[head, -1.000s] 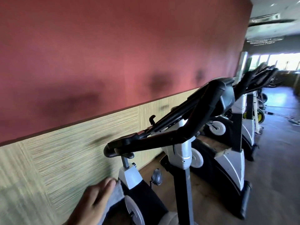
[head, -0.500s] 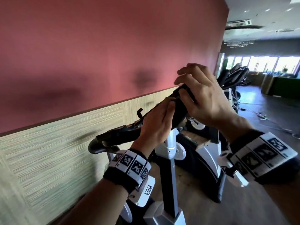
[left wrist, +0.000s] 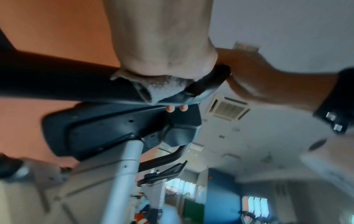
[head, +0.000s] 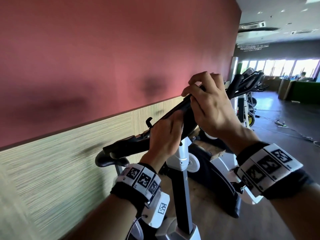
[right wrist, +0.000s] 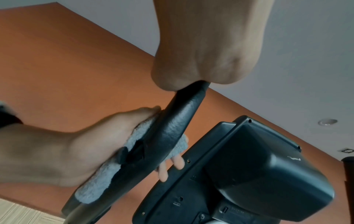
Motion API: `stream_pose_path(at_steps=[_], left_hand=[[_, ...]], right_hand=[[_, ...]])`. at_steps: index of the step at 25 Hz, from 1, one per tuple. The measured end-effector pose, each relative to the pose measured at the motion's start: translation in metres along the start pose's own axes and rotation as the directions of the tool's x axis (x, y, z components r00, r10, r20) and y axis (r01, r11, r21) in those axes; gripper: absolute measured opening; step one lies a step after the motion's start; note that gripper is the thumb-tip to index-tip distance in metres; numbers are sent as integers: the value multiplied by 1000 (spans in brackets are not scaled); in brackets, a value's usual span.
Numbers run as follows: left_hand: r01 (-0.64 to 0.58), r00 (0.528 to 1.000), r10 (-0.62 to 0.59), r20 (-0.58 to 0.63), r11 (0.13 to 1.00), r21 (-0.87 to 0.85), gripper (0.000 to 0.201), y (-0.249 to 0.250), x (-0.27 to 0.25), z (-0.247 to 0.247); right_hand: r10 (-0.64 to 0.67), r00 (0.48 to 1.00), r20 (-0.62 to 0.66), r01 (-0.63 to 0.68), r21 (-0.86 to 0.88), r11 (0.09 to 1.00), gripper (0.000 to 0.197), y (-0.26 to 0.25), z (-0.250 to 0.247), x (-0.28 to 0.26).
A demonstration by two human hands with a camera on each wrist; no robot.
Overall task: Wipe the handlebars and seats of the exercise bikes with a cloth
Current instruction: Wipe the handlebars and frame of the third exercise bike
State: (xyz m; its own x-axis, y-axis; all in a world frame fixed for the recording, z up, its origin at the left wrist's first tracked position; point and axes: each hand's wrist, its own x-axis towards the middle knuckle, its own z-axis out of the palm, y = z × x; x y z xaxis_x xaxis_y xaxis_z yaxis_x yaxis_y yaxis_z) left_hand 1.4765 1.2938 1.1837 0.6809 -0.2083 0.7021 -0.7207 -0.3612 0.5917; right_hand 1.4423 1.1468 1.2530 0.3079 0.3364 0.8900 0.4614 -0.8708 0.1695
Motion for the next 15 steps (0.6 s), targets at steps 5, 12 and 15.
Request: stream_pose_path(at_steps=[5, 12, 15], left_hand=[[-55, 998, 49, 45, 987, 148, 53, -24, -5, -18], [-228, 968, 243, -67, 958, 176, 31, -16, -8, 3], [-231, 964, 254, -74, 945, 233, 39, -38, -12, -10]], right_hand=[[36, 998, -46, -35, 35, 999, 29, -4, 2, 1], [31, 999, -27, -29, 39, 999, 30, -3, 2, -1], [69, 997, -37, -67, 46, 997, 33, -5, 5, 3]])
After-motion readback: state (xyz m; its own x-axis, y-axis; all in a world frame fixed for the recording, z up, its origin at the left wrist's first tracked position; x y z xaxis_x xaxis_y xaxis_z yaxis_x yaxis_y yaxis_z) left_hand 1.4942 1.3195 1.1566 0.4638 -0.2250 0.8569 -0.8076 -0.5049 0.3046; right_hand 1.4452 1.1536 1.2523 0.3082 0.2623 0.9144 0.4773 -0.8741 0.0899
